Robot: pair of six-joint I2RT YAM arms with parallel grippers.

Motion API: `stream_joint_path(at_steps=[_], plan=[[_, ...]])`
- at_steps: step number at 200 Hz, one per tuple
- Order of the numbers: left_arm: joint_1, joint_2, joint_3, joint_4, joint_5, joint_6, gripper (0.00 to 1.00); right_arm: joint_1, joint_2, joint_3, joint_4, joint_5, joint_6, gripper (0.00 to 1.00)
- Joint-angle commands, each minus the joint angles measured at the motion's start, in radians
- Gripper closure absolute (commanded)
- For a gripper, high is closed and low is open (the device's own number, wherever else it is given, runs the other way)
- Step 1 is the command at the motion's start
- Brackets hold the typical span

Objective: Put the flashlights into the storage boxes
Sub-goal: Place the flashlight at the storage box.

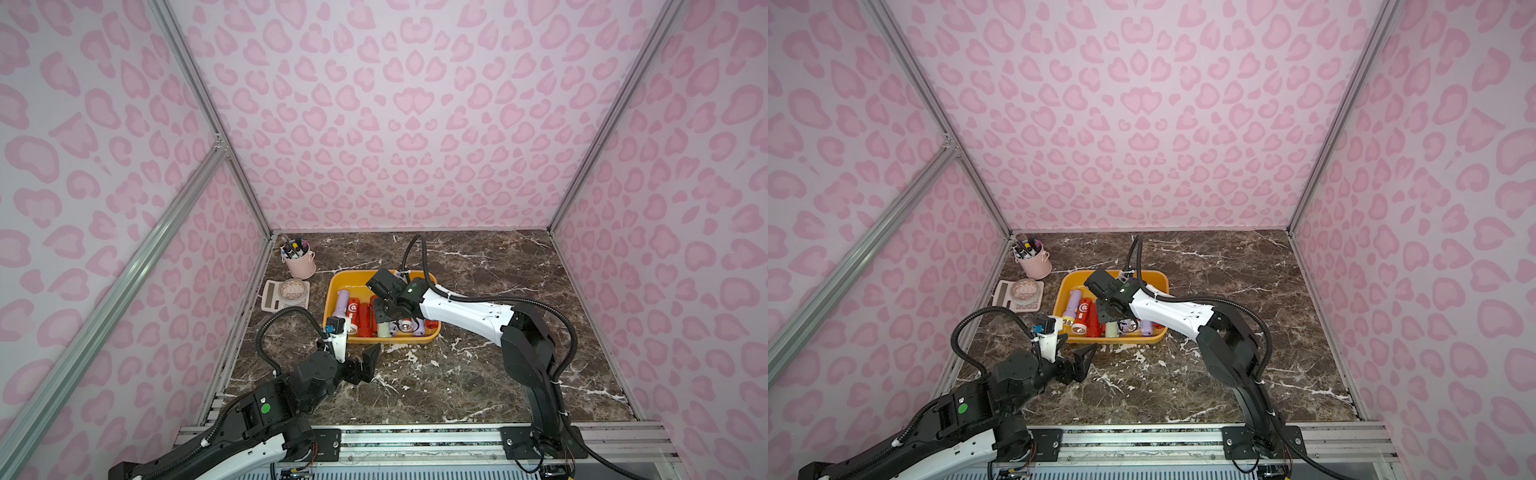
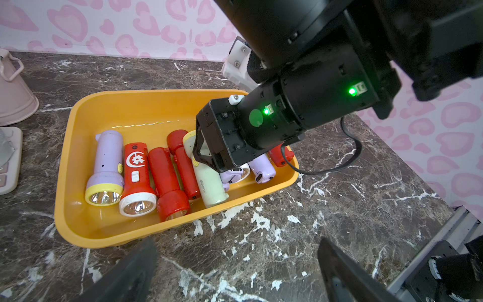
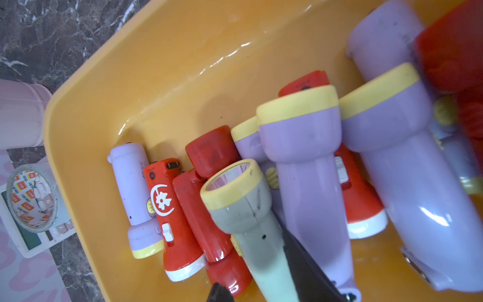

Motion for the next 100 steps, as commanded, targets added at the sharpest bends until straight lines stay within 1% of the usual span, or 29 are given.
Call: stream_joint_path(at_steps=[1,25,48,75,78,92,98,100], plan=[[0.002,0.001,0.005,0.007,-0.014,-0.006,0.02,0.007,-0.023,-0.009,-0.016,0.040,-0.025,0.47],[0.002,0.006,0.004,0.010,-0.022,-0.004,0.03,0.009,-0.086,-0.035,-0.018,0.068,-0.064,0.43],[0.002,0.019,0.000,0.010,-0.051,-0.001,0.03,0.009,-0.200,-0.120,-0.015,0.152,-0.122,0.36],[0.002,0.055,-0.009,0.022,-0.122,0.000,0.03,0.005,-0.350,-0.235,-0.050,0.321,-0.186,0.22],[0.003,0.059,-0.009,0.026,-0.130,0.001,0.03,0.004,-0.365,-0.276,-0.055,0.338,-0.191,0.20],[0.002,0.092,-0.009,0.049,-0.159,0.007,0.03,-0.013,-0.446,-0.365,-0.062,0.393,-0.208,0.14],[0.002,0.110,-0.004,0.058,-0.175,0.010,0.03,-0.023,-0.482,-0.405,-0.058,0.406,-0.213,0.09],[0.002,0.116,-0.003,0.060,-0.182,0.011,0.03,-0.028,-0.495,-0.420,-0.055,0.409,-0.215,0.06]])
